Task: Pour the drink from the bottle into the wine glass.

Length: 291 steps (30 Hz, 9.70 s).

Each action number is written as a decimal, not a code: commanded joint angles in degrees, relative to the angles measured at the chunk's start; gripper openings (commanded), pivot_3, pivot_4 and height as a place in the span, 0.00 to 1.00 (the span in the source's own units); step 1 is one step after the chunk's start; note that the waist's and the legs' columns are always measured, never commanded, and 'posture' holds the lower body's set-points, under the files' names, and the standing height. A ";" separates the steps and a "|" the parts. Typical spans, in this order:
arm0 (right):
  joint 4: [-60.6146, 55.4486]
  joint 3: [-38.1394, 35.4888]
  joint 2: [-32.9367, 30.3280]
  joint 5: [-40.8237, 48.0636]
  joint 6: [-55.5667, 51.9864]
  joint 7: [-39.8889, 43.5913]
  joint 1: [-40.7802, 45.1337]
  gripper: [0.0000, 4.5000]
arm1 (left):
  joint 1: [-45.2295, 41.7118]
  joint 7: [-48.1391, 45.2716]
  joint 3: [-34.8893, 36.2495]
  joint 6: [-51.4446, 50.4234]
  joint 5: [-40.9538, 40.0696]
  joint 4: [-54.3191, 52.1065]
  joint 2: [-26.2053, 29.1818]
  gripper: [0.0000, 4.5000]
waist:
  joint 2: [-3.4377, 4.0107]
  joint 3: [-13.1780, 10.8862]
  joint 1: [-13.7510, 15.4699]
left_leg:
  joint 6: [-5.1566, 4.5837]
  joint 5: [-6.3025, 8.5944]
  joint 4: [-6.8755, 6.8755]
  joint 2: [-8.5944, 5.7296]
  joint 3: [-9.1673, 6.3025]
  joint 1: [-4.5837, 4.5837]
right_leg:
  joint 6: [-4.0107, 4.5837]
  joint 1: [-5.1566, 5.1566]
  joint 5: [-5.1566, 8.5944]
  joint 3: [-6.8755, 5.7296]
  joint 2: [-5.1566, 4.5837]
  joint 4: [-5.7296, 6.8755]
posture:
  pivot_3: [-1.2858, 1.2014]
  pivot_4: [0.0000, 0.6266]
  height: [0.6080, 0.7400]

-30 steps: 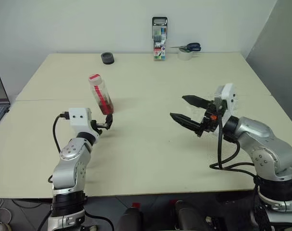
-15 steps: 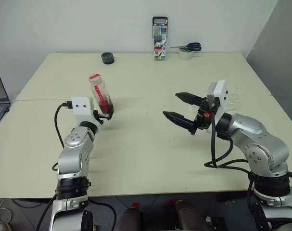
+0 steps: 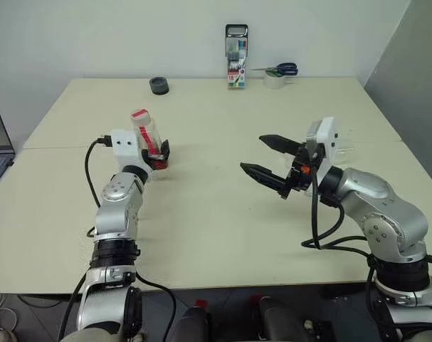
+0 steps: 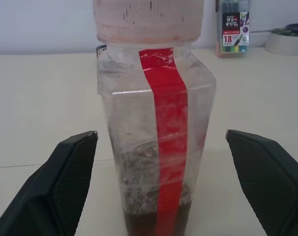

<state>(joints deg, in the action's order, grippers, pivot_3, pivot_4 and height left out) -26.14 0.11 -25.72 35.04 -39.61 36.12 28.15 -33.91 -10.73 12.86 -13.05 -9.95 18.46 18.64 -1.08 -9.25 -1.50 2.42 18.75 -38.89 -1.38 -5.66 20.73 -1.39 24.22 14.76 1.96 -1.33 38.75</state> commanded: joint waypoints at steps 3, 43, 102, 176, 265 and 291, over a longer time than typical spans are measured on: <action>-2.39 -0.70 -0.21 0.79 0.51 -0.52 0.98 1.00 | -4.19 -0.06 0.38 4.93 0.91 4.41 1.60 1.00 | 0.00 0.00 0.00 | 0.00 0.00 0.00 -0.01 0.00 0.01 | 0.00 0.00 0.00 -0.01 -0.01 -0.01 | 0.52 0.24 1.00; -2.30 -1.82 -0.22 2.42 0.44 -3.66 -0.01 1.00 | -8.30 -3.51 0.06 9.39 0.91 11.97 2.16 0.40 | -0.01 0.00 -0.04 | 0.00 0.00 -0.01 -0.03 -0.01 0.06 | 0.00 0.07 0.00 0.00 -0.02 0.02 | 0.52 0.24 1.00; 4.50 2.41 9.18 1.20 -4.94 -7.69 14.55 0.41 | -17.12 -54.20 -18.05 -10.27 -12.31 -7.89 5.03 0.40 | 0.01 -0.01 -0.40 | -0.02 0.00 -0.04 -0.05 0.05 0.14 | 0.00 0.18 0.00 0.06 0.02 0.09 | 0.52 0.24 1.00; 27.90 6.42 -5.30 5.72 -7.13 31.93 33.36 0.63 | -13.59 -63.14 -19.89 -21.26 -22.61 -22.89 8.86 0.40 | 0.22 -0.22 -1.52 | -0.22 0.08 -0.06 -0.01 0.10 0.11 | 0.01 0.16 0.00 0.05 0.06 0.12 | 0.52 0.24 1.00; -4.01 -1.61 1.59 6.94 -6.54 -14.72 11.36 0.99 | -14.50 -54.16 -17.44 -17.31 -19.68 -17.68 7.14 0.40 | 0.18 -0.25 -0.35 | -0.06 0.00 -0.08 -0.04 0.09 0.15 | 0.00 0.18 0.01 0.09 0.02 0.10 | 0.52 0.24 1.00; -7.72 -3.93 -0.43 17.86 -11.07 -13.56 10.30 0.99 | -14.58 -54.67 -17.75 -16.84 -19.60 -17.41 7.18 0.40 | 0.18 -0.25 -0.35 | -0.07 0.00 -0.07 -0.04 0.10 0.15 | 0.00 0.18 0.01 0.10 0.02 0.11 | 0.52 0.24 1.00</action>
<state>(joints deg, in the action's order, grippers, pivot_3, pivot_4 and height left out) -31.88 -3.22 -26.38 51.39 -50.97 22.47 37.10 -46.88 -64.97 -6.15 -30.86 -28.88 2.67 25.46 -0.90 -9.51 -1.84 2.35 18.76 -38.96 -1.42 -5.57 20.88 -1.39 24.40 14.77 2.06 -1.30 38.86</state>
